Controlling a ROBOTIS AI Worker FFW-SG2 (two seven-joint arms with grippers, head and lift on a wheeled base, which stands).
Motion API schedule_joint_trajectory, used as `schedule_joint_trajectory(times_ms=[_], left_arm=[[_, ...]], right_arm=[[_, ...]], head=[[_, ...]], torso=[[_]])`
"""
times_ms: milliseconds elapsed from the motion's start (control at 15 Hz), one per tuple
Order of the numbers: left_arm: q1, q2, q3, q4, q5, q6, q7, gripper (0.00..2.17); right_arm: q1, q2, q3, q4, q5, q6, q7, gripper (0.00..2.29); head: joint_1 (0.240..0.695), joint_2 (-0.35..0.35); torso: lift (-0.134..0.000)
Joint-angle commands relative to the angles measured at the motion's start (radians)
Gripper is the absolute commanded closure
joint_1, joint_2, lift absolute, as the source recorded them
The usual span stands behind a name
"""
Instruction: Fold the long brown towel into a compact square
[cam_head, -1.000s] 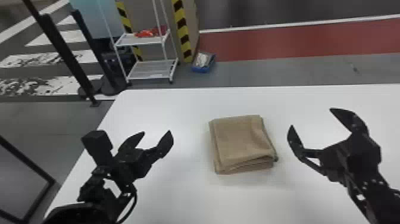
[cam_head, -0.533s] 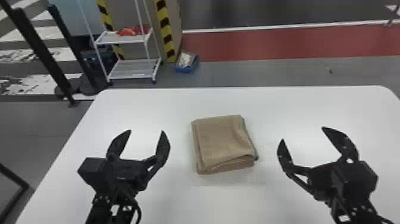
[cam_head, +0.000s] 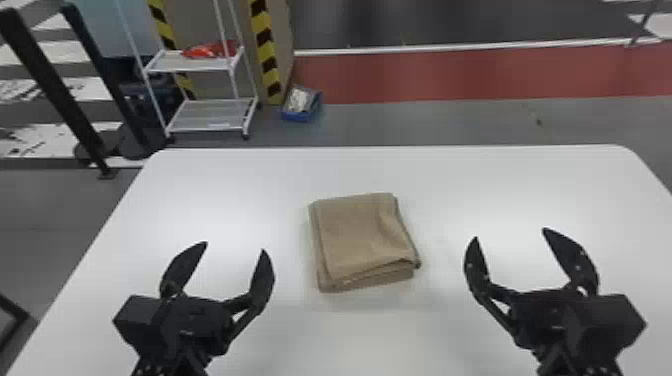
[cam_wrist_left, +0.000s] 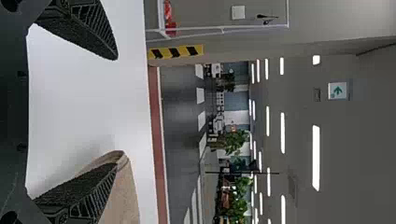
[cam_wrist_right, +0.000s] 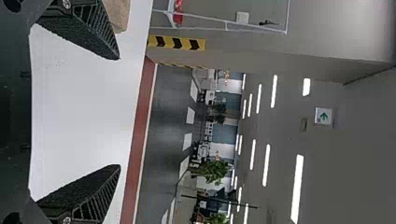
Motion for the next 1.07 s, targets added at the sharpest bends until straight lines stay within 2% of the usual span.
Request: schedule_joint_trajectory(times_ms=[0, 267, 533, 1000], left_arm=[[-0.001, -0.003, -0.001, -0.001, -0.017, 0.000, 0.000, 0.07], [-0.006, -0.003, 0.008, -0.020, -0.021, 0.000, 0.000, 0.07], [-0.001, -0.003, 0.005, -0.041, -0.043, 0.000, -0.001, 0.07], [0.008, -0.003, -0.003, -0.056, -0.043, -0.009, -0.014, 0.07]], right_arm=[[0.014, 0.001, 0.007, -0.008, -0.016, 0.005, -0.021, 0.06], [0.020, 0.001, 0.040, -0.013, -0.018, 0.008, -0.073, 0.06], [0.011, 0.001, 0.044, -0.013, -0.025, 0.008, -0.079, 0.08], [0.013, 0.001, 0.040, -0.016, -0.052, -0.004, -0.090, 0.09]], head=[[0.695, 0.096], [0.695, 0.093], [0.695, 0.104], [0.695, 0.088]], torso=[[-0.125], [-0.125], [-0.125], [-0.125]])
